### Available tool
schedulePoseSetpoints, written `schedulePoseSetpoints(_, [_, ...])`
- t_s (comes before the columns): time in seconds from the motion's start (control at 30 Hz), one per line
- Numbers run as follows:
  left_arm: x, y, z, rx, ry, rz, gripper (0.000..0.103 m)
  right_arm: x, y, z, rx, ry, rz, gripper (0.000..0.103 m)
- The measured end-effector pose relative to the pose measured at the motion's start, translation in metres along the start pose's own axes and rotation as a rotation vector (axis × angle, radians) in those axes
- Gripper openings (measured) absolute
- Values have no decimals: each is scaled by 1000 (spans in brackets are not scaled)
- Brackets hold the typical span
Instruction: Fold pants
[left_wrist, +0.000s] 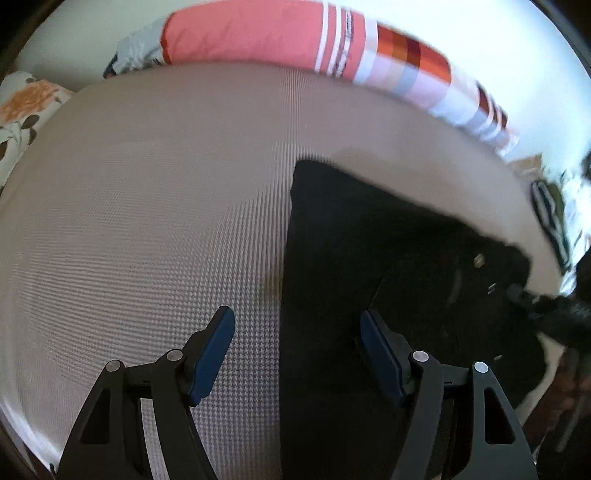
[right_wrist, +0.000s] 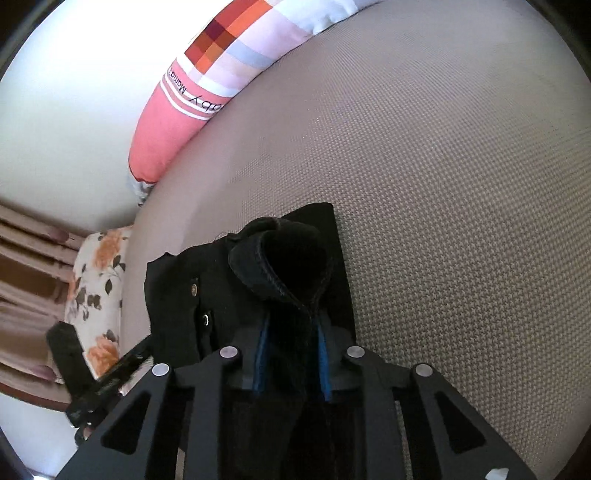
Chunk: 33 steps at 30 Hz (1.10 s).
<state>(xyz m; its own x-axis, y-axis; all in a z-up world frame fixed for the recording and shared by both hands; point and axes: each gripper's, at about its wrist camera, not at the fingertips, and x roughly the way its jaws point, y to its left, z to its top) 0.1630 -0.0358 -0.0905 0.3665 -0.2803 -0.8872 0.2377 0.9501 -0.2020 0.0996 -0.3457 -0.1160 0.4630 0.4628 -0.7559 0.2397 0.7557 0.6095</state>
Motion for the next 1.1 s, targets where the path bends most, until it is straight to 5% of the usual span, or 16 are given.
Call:
schedulePoseSetpoints(0.47, [-10,-14,-34,56,41,-46,71,-51,19,-50,-69,11,-91,27])
schedulePoseSetpoints(0.67, [-15,-16,-45,60,34,-38,71,-58,22,-67,-62,21,-61,21])
schedulePoseSetpoints(1.1, [-17,-22,-51,71,30,-16,71,-62,39,-77,-131,7,-168,13])
